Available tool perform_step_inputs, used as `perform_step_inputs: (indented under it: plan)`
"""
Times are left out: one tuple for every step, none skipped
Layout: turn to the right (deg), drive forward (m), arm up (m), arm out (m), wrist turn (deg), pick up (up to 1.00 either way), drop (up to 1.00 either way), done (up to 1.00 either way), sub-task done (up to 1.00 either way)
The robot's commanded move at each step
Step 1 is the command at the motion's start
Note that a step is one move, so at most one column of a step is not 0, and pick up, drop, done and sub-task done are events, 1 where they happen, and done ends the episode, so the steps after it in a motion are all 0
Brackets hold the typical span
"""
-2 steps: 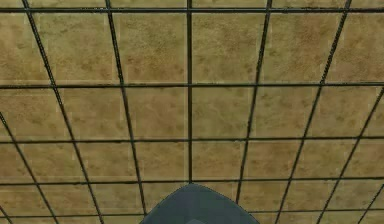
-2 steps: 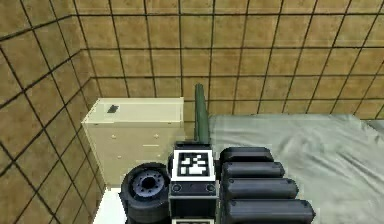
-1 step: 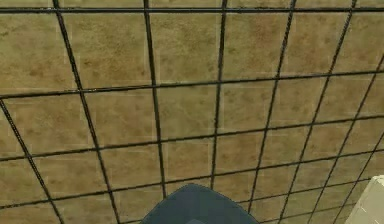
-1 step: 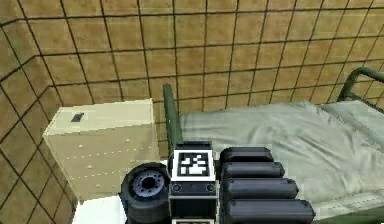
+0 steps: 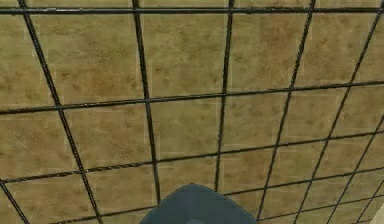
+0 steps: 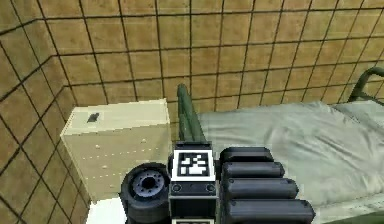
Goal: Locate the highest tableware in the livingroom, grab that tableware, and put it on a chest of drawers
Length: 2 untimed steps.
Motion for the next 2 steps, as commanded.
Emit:
perform_step_inputs:
  plan:
    - [45.0,0.0,0.0,0.0,0.0,0.0,0.0,0.0,0.0]
    - [6.0,0.0,0.0,0.0,0.0,0.0,0.0,0.0,0.0]
